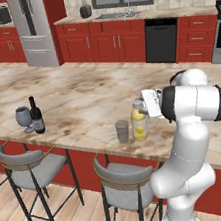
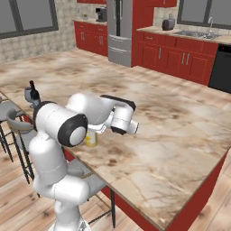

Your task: There is a wine glass and glass cup on the dining counter. Place the wine bottle next to the wine glass and the juice bottle next to the glass cup.

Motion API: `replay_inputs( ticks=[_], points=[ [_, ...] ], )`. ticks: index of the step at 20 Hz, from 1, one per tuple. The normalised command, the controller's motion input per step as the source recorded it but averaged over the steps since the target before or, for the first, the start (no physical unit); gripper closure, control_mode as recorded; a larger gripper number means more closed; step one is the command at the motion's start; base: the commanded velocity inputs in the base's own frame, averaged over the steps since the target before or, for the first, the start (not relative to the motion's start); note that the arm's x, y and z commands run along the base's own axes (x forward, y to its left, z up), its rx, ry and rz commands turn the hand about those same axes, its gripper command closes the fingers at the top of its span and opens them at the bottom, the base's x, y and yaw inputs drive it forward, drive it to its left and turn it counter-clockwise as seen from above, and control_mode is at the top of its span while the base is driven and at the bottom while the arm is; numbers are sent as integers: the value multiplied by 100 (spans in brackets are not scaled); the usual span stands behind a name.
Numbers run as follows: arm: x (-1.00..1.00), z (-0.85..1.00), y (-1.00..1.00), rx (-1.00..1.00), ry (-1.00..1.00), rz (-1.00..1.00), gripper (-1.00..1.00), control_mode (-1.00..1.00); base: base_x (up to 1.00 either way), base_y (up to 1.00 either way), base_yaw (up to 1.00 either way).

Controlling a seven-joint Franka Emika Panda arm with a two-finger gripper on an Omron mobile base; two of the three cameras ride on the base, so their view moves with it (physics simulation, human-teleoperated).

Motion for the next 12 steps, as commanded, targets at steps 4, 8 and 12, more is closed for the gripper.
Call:
replay_inputs(
  ticks=[4,8,12],
  points=[
    [0,-39,0,0,6,-4,-100,-100,0,0,0],
    [-5,-28,-3,0,8,-1,-100,-100,0,0,0],
    [-20,-13,-5,0,0,0,-100,-100,0,0,0]
  ],
)
